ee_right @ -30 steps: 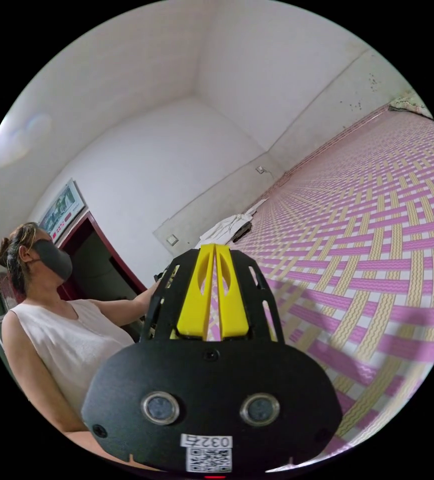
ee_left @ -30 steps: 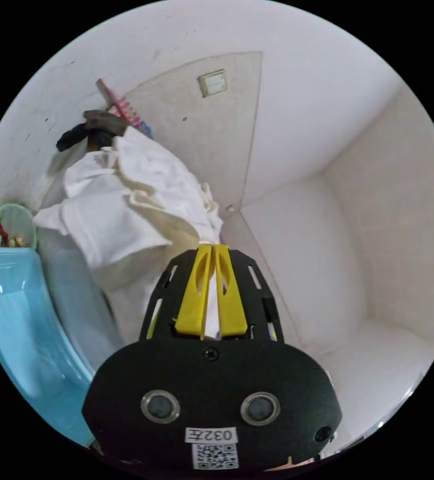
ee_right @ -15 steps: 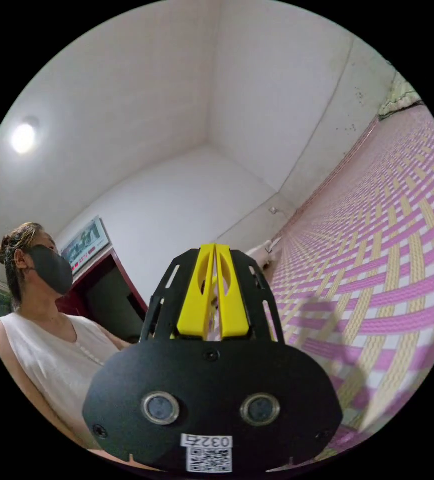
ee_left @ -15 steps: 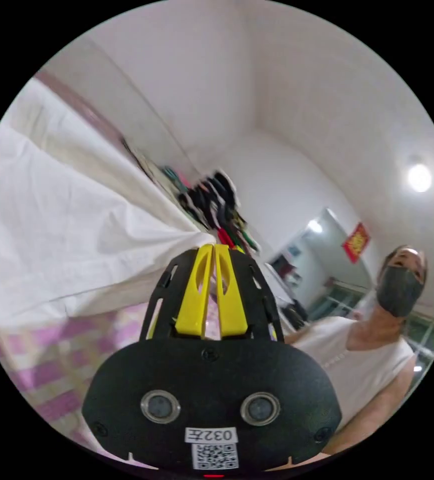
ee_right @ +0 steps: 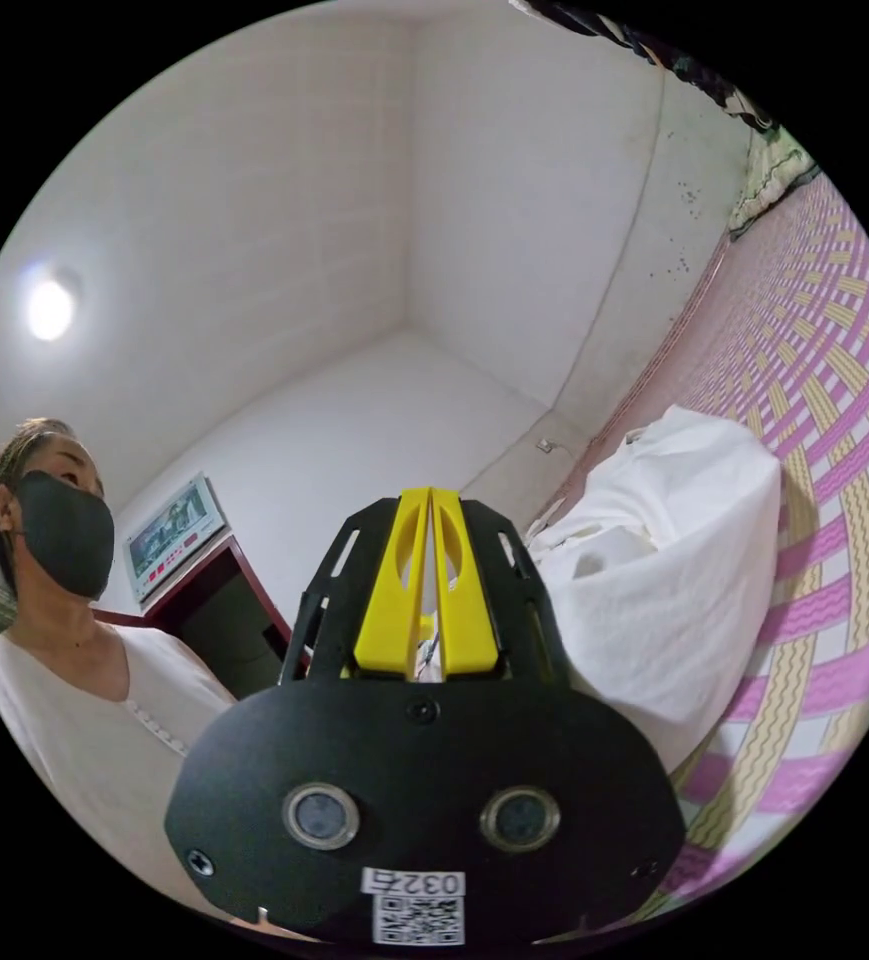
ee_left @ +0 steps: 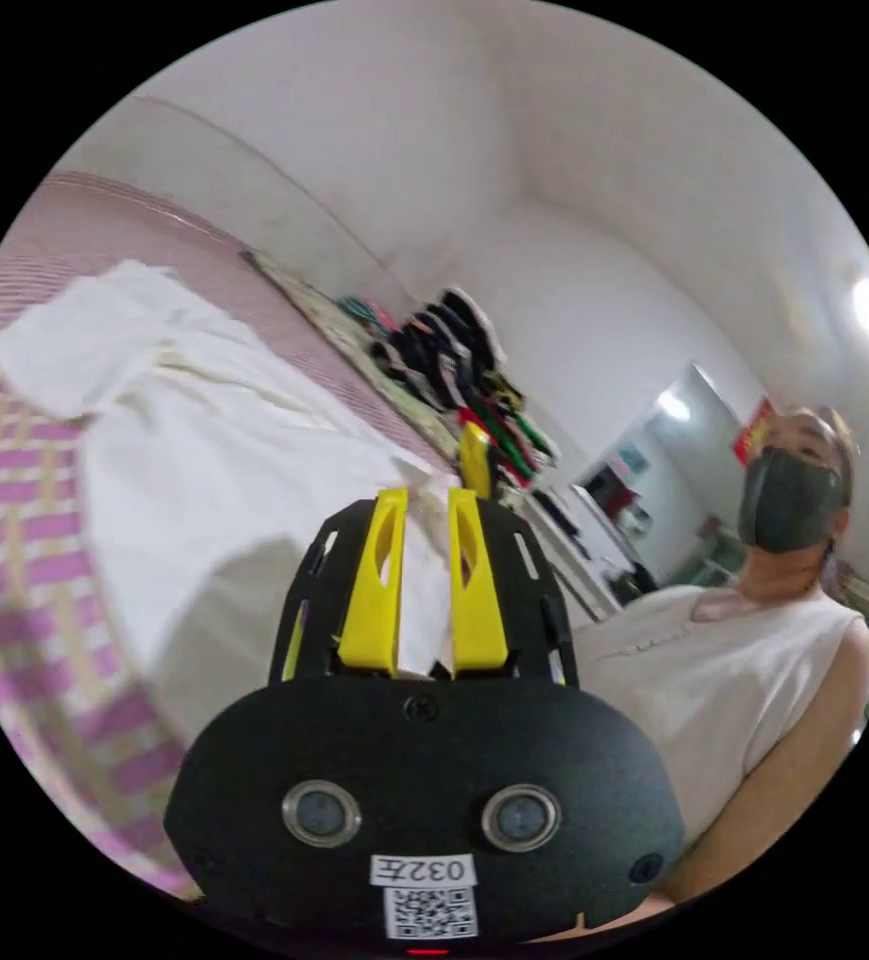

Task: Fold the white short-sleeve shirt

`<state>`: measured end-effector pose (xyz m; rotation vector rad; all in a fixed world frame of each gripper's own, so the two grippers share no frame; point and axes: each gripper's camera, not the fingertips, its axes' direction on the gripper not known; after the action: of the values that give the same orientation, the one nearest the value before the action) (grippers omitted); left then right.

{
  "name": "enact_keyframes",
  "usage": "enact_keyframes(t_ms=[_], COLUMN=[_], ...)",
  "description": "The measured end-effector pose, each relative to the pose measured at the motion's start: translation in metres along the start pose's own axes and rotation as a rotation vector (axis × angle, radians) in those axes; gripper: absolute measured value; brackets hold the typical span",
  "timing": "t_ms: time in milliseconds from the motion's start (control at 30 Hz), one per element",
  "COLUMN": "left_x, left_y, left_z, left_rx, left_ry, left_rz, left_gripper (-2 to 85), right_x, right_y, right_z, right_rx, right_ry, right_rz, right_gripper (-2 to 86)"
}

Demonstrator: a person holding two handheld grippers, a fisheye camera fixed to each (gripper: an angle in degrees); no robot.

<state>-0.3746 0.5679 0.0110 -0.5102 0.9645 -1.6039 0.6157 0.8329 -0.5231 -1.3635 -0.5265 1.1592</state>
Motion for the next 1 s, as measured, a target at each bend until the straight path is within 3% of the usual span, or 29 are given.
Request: enact_keyframes(t_ms=[67,167,433,667,1000], left_x=[-0.012,-0.018,0.019,0.081,0.052], left_y=[0.03,0.061,0.117,0.173,0.215], left_z=[-0.035,-0.047,0.021,0.145,0.166], left_rx=[0.06,0.02,-0.149,-0.384,-0.361], left_ry=[-0.203,-0.351,-0.2,-0.271,-0.323], left_rz=[-0.066,-0.092,0.201,0.611,0.6], left_gripper=[5.1,5.9,6.0,6.9,5.8], right_x=[0.001,-0.001,-0.006,-0.01,-0.017], right_y=[0.001,0.003,0.011,0.021,0.038], right_z=[-0.002,-0.006,-0.012,-0.014,-0.008], right_rx=[-0.002,0.005,0.012,0.028,0.027], right_ry=[-0.004,-0.005,-0.031,-0.013,-0.013], right_rz=[0.005,-0.006,-0.041,-0.047,-0.061], right_gripper=[-1.0,-1.0,-1.0,-1.0,-1.0])
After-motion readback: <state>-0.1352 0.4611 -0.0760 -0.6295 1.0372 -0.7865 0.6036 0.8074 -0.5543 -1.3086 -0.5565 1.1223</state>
